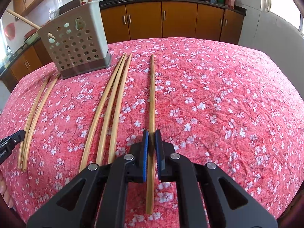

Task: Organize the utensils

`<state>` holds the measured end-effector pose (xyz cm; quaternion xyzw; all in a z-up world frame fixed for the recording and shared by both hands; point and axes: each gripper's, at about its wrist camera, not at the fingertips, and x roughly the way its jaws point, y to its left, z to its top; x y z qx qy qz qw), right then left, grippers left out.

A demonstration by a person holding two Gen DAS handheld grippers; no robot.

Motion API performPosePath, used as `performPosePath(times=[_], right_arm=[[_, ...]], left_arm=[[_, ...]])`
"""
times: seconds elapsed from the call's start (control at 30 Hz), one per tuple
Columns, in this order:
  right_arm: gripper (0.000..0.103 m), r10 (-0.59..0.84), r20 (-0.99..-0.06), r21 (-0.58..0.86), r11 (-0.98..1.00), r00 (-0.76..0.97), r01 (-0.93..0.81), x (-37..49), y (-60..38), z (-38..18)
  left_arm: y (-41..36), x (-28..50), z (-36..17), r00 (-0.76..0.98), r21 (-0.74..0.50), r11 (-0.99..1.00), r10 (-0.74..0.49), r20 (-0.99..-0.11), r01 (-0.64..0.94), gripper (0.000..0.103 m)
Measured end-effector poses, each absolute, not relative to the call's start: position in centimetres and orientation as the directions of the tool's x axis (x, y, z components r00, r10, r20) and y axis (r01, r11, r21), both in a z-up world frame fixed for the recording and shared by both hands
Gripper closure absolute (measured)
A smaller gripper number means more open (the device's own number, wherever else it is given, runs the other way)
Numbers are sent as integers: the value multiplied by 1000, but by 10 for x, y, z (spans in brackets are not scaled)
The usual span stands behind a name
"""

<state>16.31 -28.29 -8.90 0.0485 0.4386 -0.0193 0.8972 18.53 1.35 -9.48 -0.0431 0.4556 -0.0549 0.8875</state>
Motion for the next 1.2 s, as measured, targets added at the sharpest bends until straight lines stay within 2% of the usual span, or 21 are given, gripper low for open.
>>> performPosePath(times=[0.1, 0.37, 0.57, 1.2], right_arm=[[95, -1, -787, 46, 997, 617, 60, 166, -283, -88], [95, -82, -780, 39, 983, 621, 179, 200, -321, -90], [94, -82, -770, 41, 983, 633, 177, 202, -324, -91], [94, -61, -769, 69, 982, 637, 177, 199, -331, -92]], left_arm=[[22, 195, -94, 586, -78, 996, -83, -806, 33, 94], [71, 222, -96, 606, -6, 998, 35, -795, -65, 90], [86, 222, -95, 618, -72, 995, -11, -786, -74, 90], [88, 220, -96, 622, -123, 989, -48, -781, -78, 90]])
